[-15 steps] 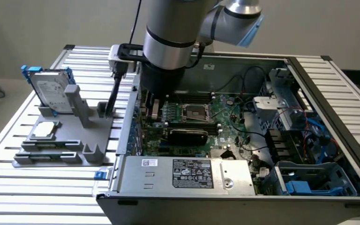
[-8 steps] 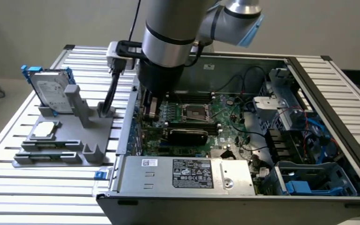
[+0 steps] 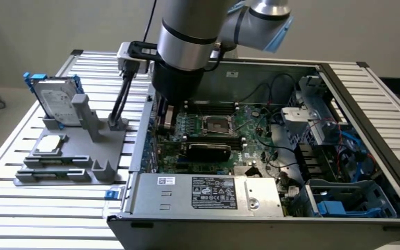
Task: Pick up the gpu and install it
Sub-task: 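Press down on the gpu until it lock into place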
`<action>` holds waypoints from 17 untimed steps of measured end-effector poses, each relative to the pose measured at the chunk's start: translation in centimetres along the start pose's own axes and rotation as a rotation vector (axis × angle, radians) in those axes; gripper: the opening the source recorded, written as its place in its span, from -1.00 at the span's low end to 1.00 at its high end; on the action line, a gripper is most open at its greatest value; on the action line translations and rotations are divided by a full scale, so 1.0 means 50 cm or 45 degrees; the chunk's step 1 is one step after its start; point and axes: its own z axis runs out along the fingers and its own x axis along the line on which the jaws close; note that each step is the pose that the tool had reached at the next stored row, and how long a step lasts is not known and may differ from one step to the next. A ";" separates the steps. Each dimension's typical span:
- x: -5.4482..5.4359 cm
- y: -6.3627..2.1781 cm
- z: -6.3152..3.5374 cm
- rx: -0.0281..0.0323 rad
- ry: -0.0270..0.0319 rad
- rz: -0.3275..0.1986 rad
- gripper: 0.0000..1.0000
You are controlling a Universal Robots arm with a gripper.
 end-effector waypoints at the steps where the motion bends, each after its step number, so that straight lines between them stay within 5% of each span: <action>1: -0.001 0.000 -0.002 -0.0024 0.0030 0.001 -0.79; 4: -0.005 0.001 -0.004 -0.0110 0.0225 0.006 -0.79; 8: -0.006 0.001 -0.004 -0.0124 0.0499 0.013 -0.79; 17: -0.015 0.000 -0.004 -0.0095 0.0565 0.015 -0.79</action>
